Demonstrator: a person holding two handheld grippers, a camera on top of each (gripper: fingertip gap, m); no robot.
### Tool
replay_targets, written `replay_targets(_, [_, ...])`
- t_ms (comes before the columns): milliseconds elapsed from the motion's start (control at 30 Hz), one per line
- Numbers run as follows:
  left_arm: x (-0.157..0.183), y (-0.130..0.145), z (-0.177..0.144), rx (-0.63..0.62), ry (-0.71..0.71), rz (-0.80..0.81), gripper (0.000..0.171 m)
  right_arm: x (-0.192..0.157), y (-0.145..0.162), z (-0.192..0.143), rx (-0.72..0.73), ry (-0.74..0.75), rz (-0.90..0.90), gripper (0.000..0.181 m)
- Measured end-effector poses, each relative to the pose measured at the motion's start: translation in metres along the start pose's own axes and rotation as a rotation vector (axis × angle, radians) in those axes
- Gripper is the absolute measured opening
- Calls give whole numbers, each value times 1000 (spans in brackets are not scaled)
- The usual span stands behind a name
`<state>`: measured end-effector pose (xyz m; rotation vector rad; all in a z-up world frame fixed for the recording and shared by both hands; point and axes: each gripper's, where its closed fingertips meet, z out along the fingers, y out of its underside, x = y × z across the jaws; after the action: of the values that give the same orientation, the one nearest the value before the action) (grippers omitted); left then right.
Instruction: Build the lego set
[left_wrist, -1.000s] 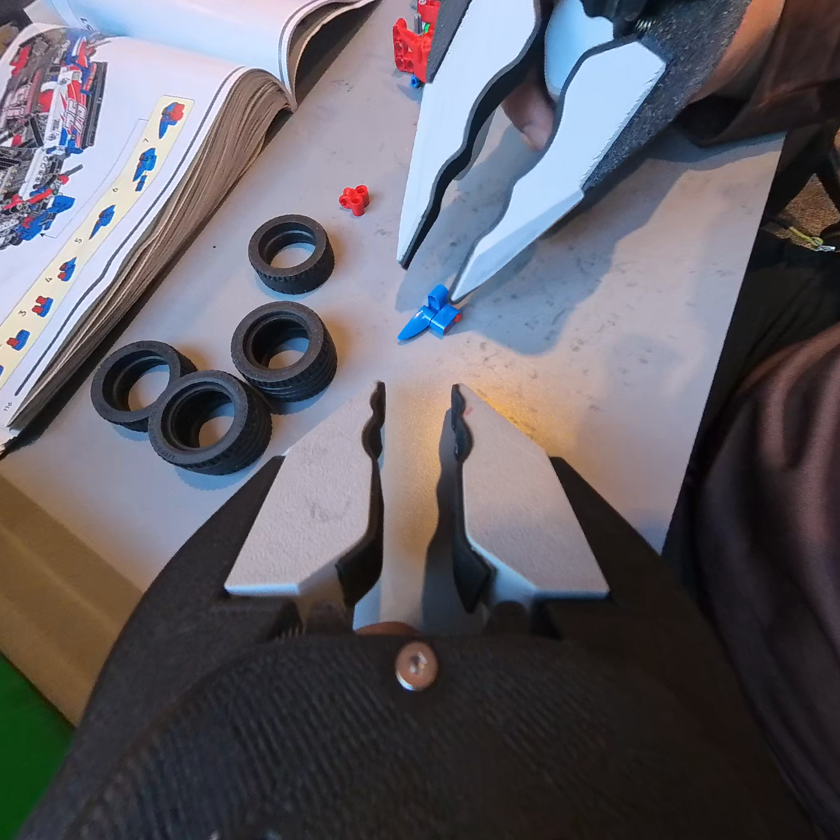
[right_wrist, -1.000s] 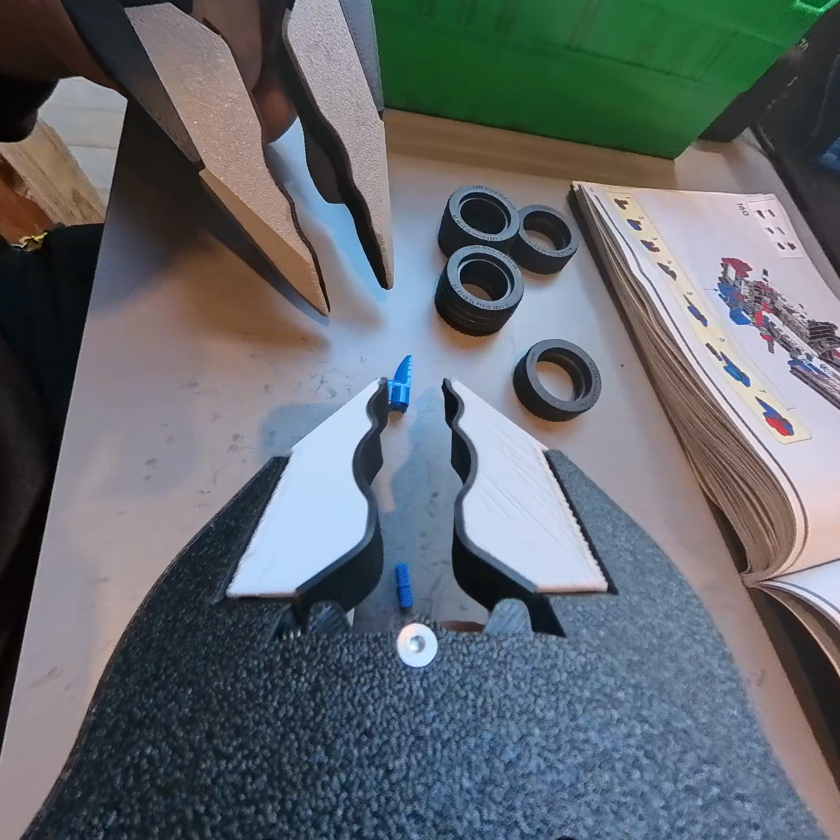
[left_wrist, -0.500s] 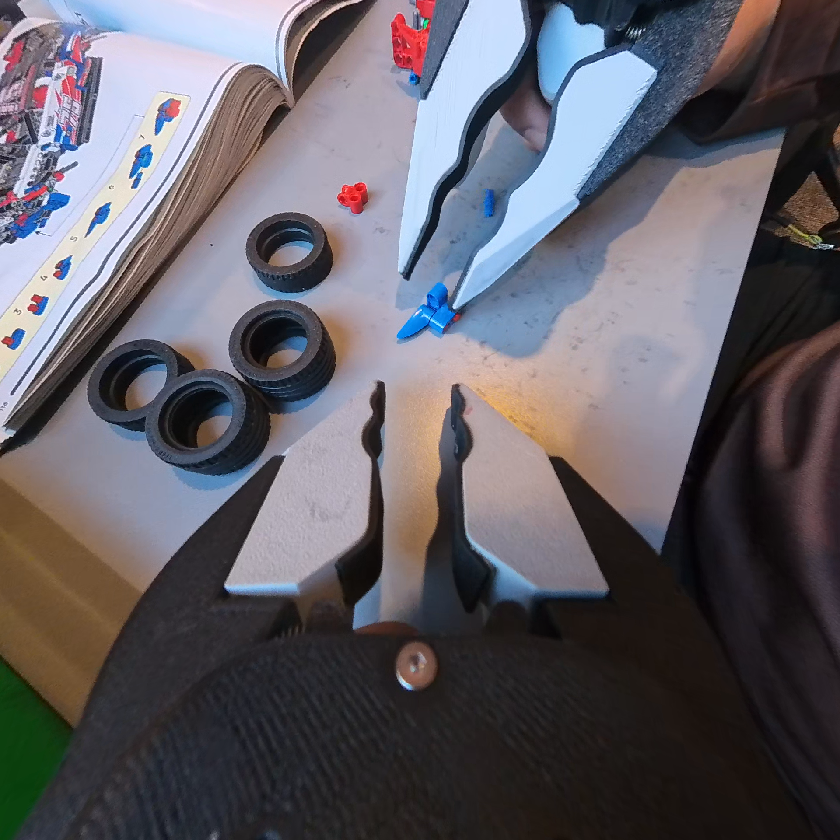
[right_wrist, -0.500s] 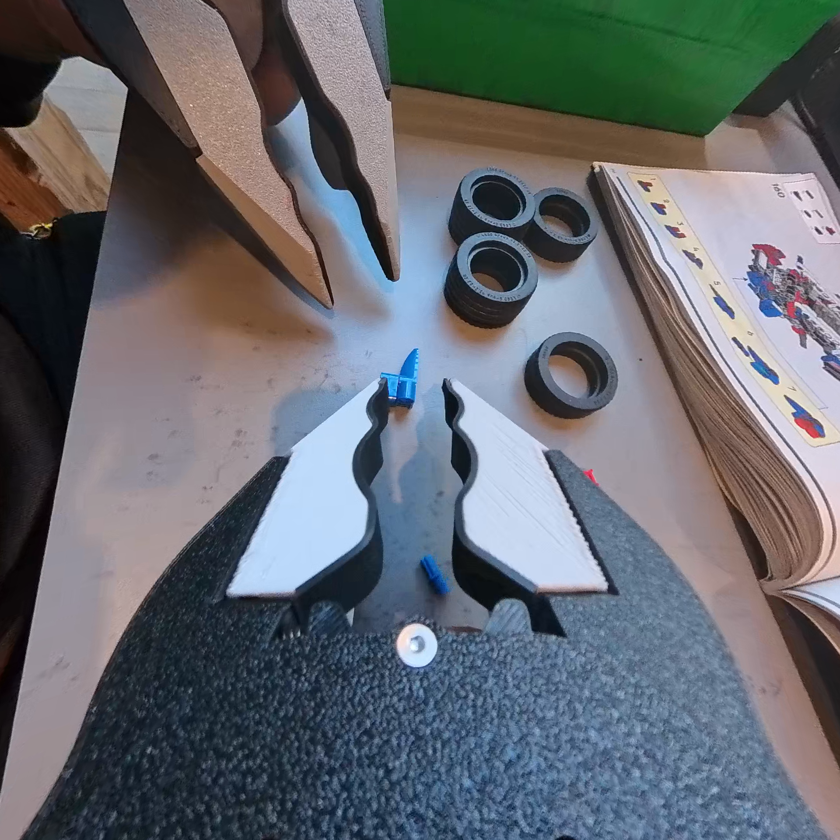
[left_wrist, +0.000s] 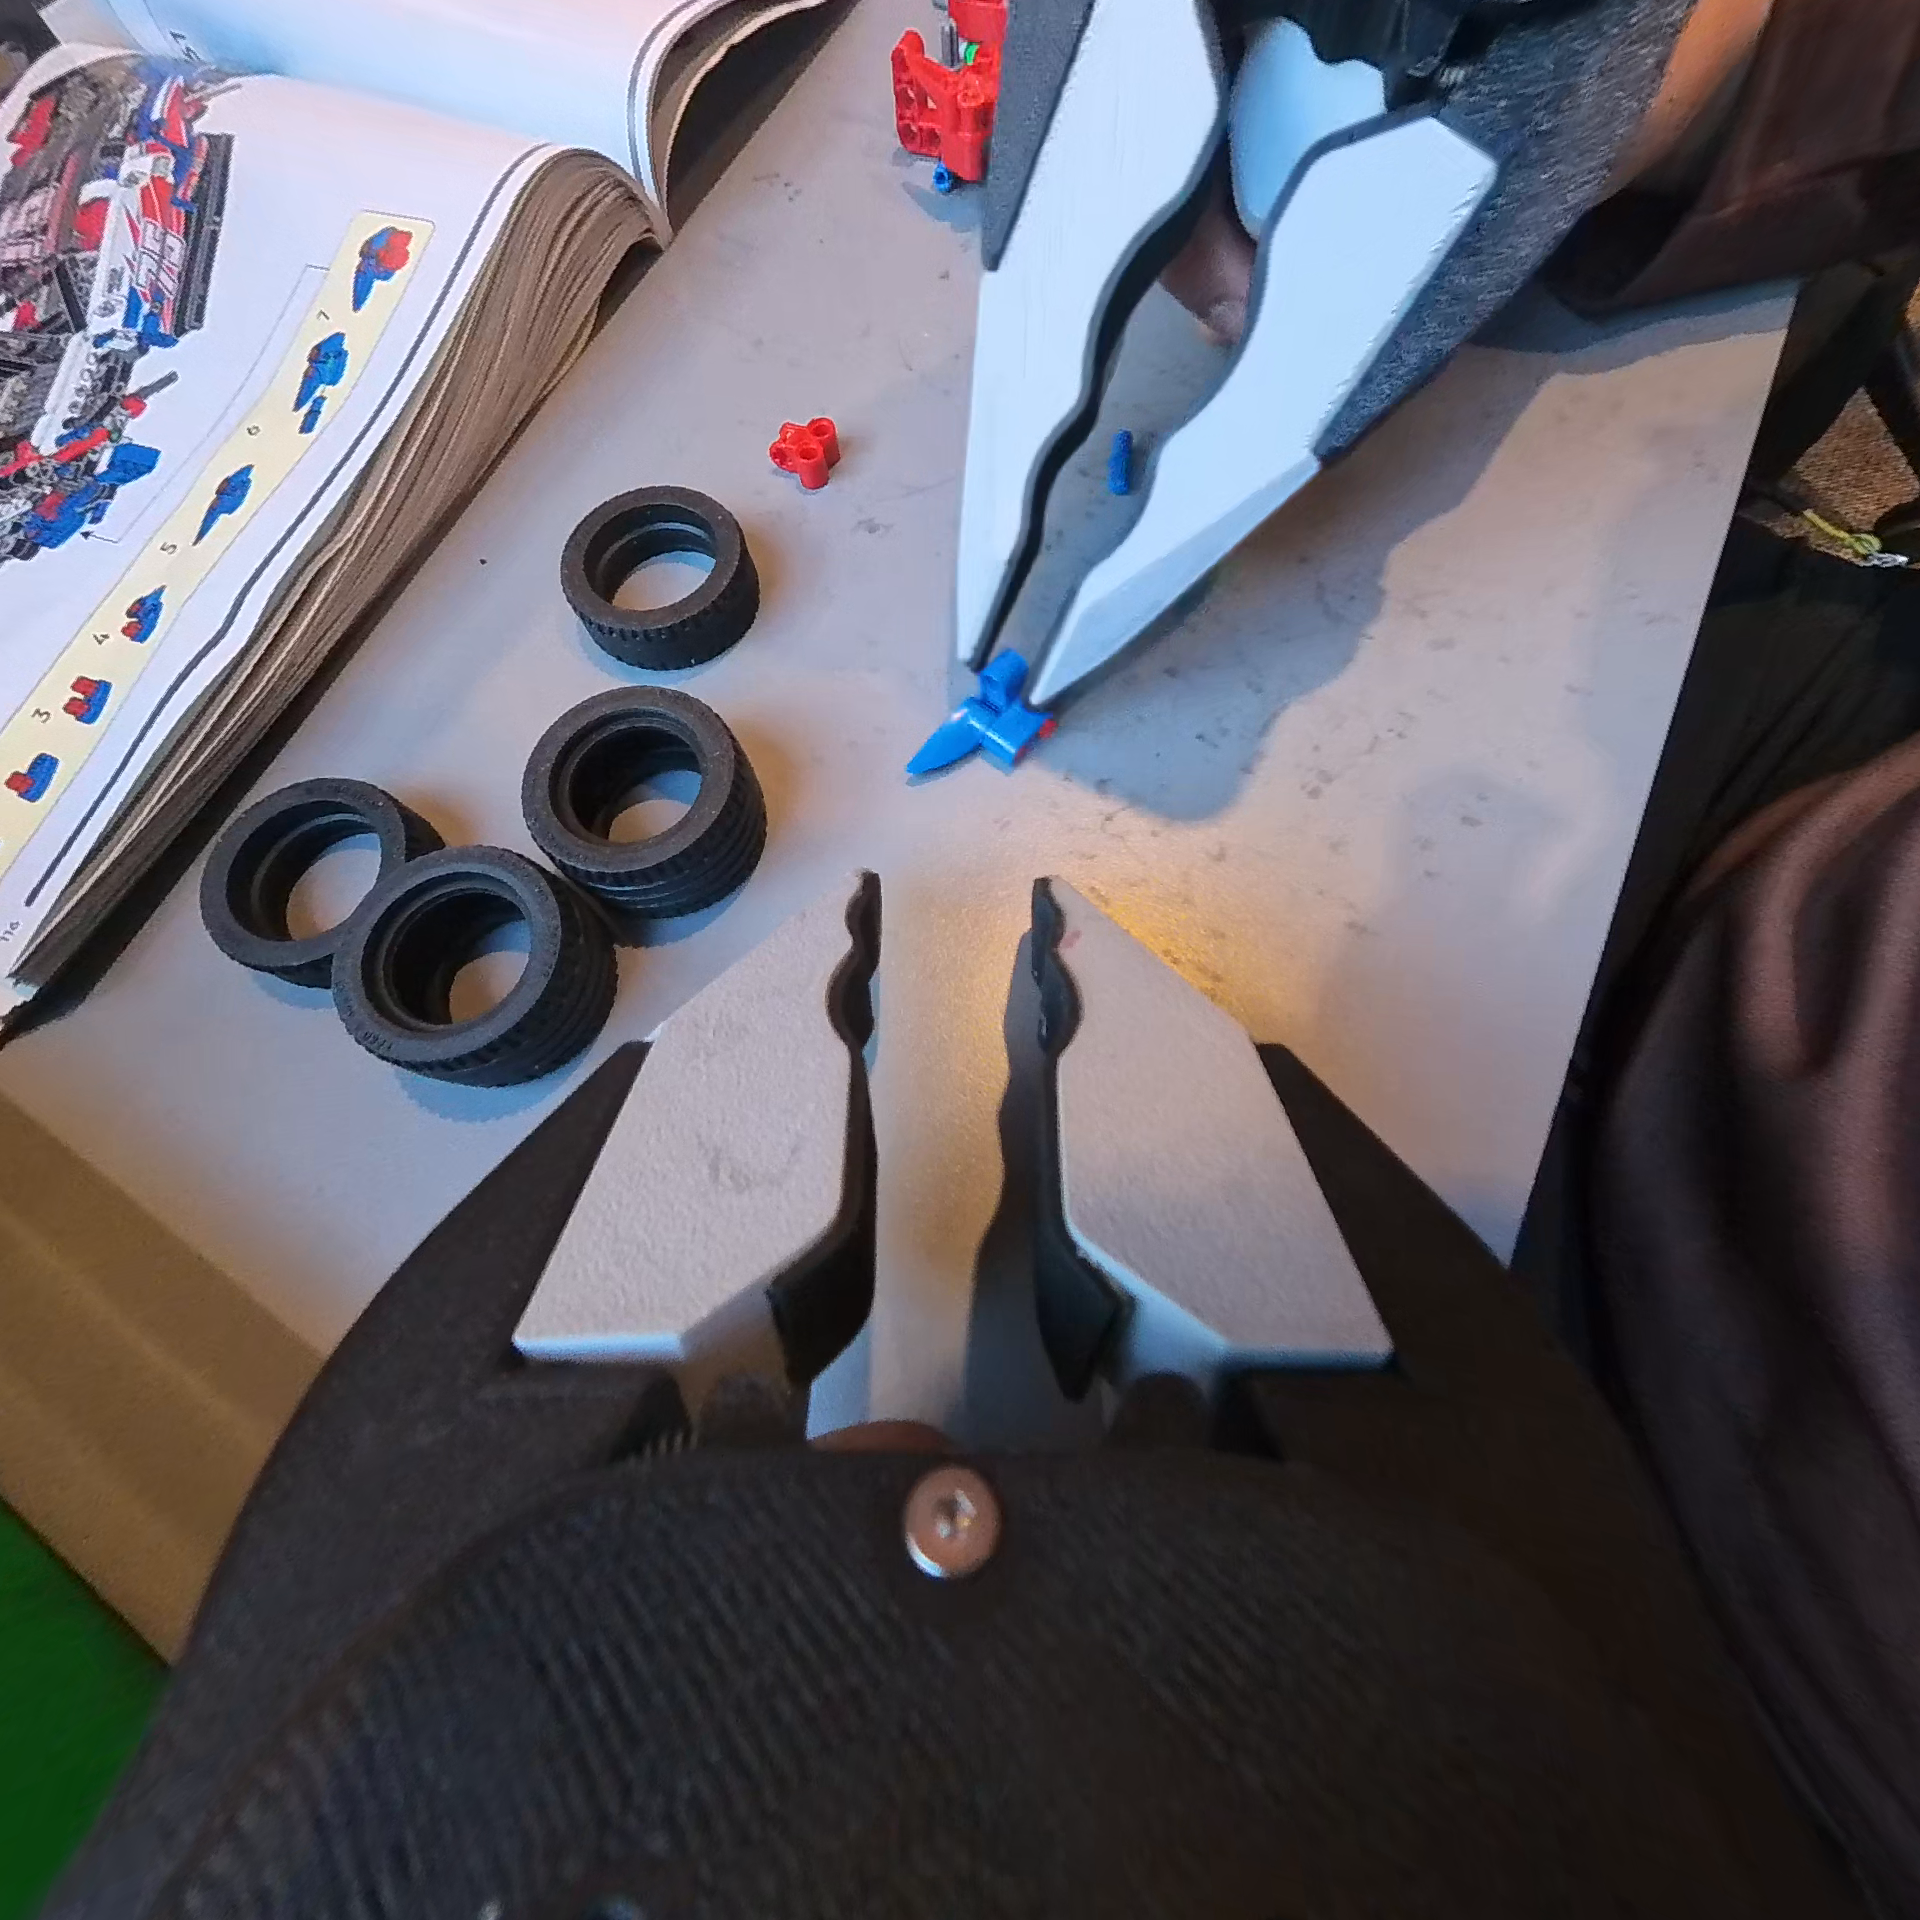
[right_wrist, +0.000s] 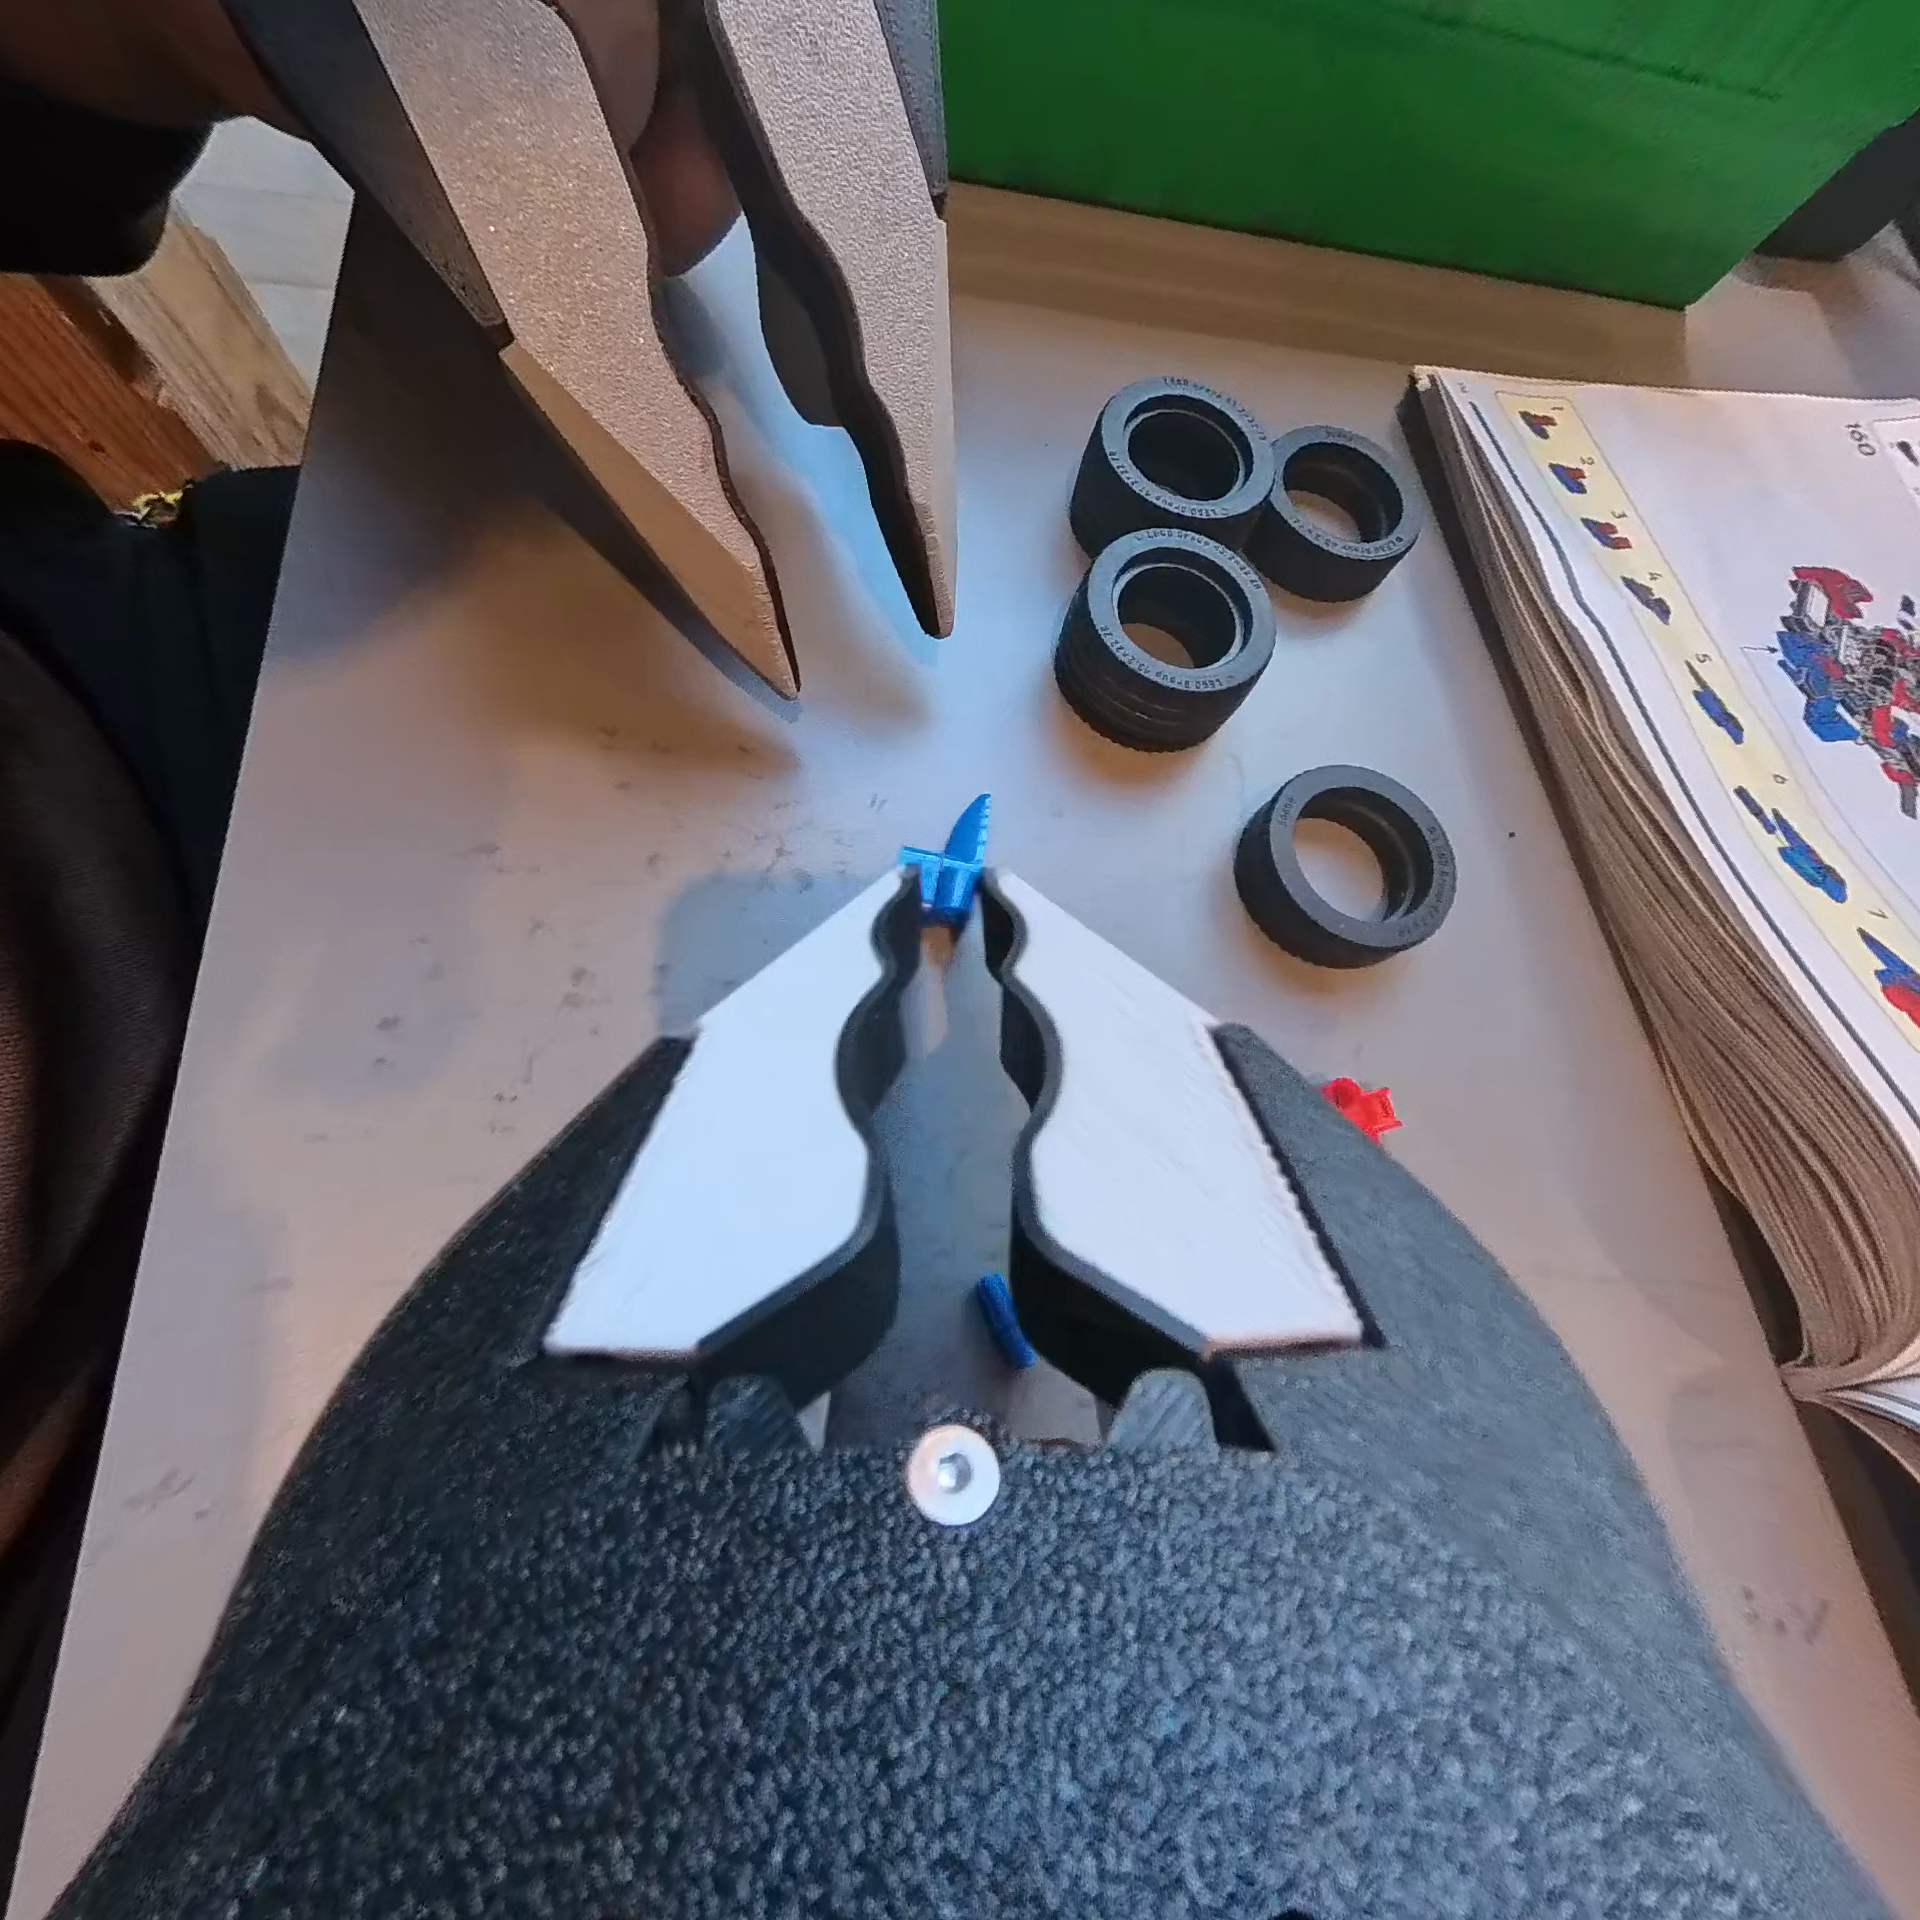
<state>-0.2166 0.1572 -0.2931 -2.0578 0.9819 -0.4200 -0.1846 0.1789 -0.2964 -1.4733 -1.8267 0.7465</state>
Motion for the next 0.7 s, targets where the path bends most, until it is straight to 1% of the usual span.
replay_targets(33, [0, 0, 0, 0, 0, 1, 27, 0, 0, 0, 2, -2, 0, 7])
replay_targets(167, [0, 1, 1, -5, -2, 4, 27, 1, -1, -1, 11, -2, 16, 7])
replay_targets(300, [0, 2, 2, -21, -9, 13, 27, 2, -7, -5, 58, -2, 20, 7])
replay_targets(400, [-1, 3, 3, -27, -11, 5, 27, -4, -12, -9, 97, 16, -49, 7])
replay_targets(533, [-2, -1, 3, -9, 13, -25, 27, -5, -15, -10, 112, 81, -125, 7])
replay_targets(567, [-2, -3, 3, 6, 9, -17, 26, -4, -16, -10, 121, 97, -134, 7])
replay_targets(633, [-2, -9, -1, 51, -20, 21, 17, -3, -20, -12, 143, 119, -146, 7])
replay_targets(667, [-1, -10, -1, 59, -31, 40, 13, -3, -21, -13, 154, 126, -150, 7])
replay_targets(700, [-1, -10, -1, 55, -39, 51, 13, -2, -21, -13, 158, 130, -150, 7])
